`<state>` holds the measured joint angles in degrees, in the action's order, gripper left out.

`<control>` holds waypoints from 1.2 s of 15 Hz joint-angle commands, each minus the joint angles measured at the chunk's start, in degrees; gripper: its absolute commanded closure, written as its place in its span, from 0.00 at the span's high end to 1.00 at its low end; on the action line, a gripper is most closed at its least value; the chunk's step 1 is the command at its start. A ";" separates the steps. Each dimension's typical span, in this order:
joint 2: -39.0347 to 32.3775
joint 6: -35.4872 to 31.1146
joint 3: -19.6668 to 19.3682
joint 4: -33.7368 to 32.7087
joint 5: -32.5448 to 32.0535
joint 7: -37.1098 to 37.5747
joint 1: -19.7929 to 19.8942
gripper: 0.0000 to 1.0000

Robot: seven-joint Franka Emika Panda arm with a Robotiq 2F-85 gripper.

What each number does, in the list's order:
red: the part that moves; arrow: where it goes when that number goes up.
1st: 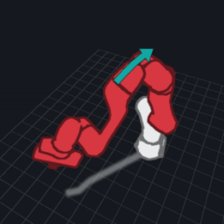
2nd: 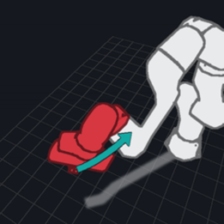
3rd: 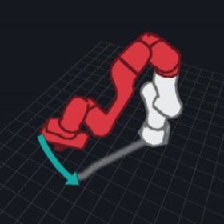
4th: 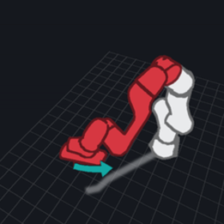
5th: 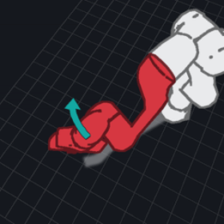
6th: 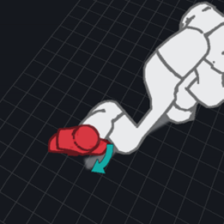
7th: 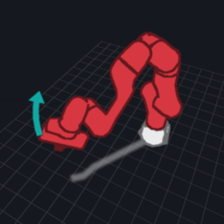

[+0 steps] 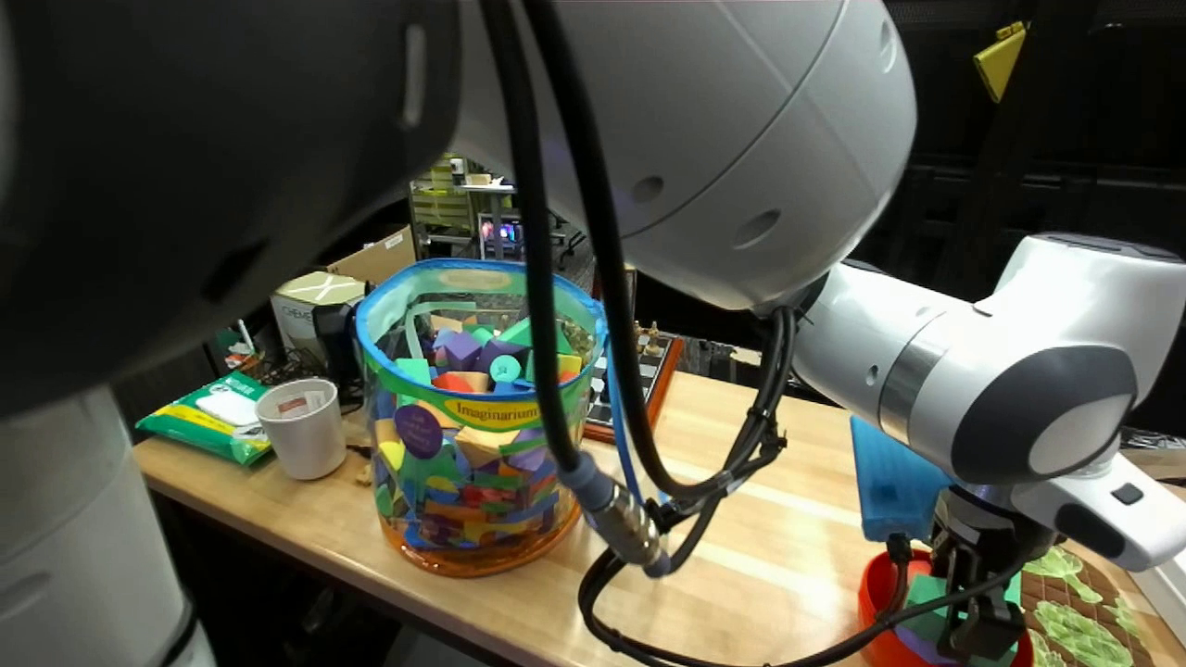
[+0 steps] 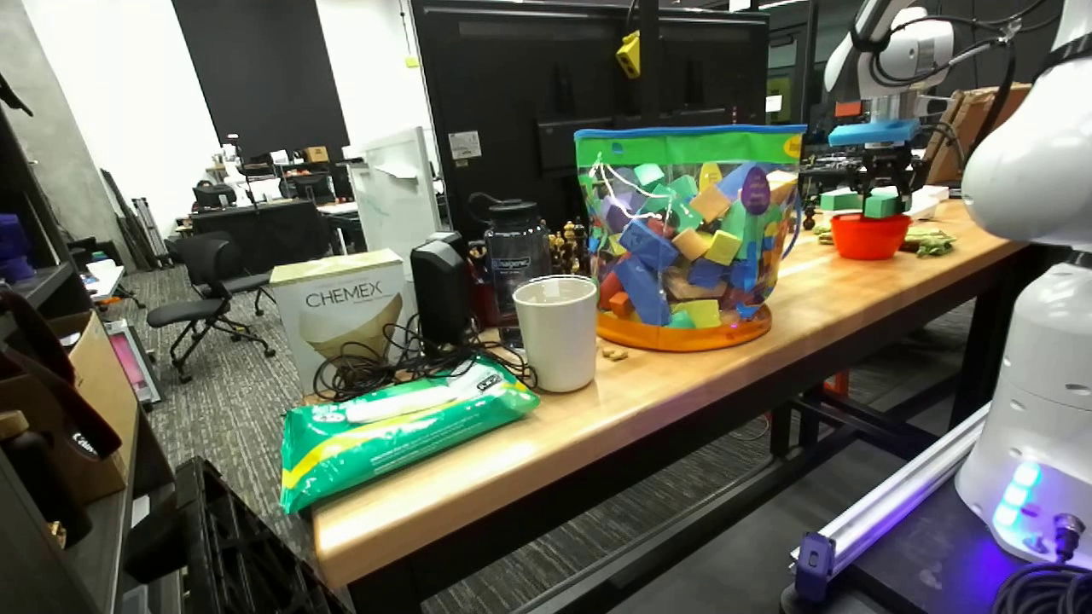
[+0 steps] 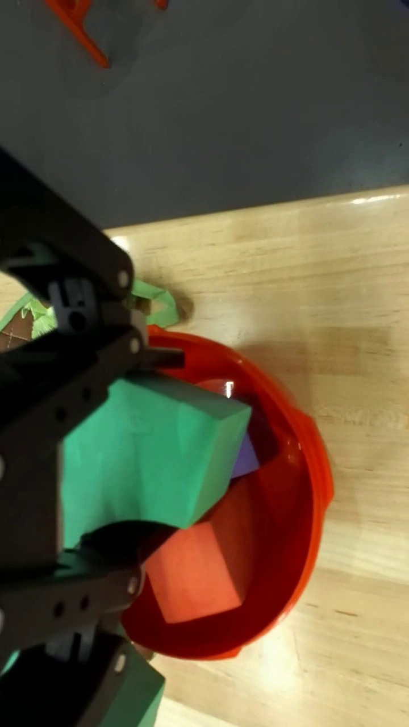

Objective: Remove one green block from the toy bag and put it in the red bowl

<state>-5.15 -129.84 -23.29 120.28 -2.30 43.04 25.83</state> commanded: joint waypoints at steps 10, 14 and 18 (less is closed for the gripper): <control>1.41 1.34 -1.33 0.41 1.26 -1.33 -1.11 1.00; 4.08 1.05 -0.80 1.39 -1.80 -0.33 -2.40 1.00; 8.62 0.86 0.73 2.54 -9.56 3.00 -4.44 1.00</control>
<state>-2.15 -129.34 -23.43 120.12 -6.73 43.20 23.02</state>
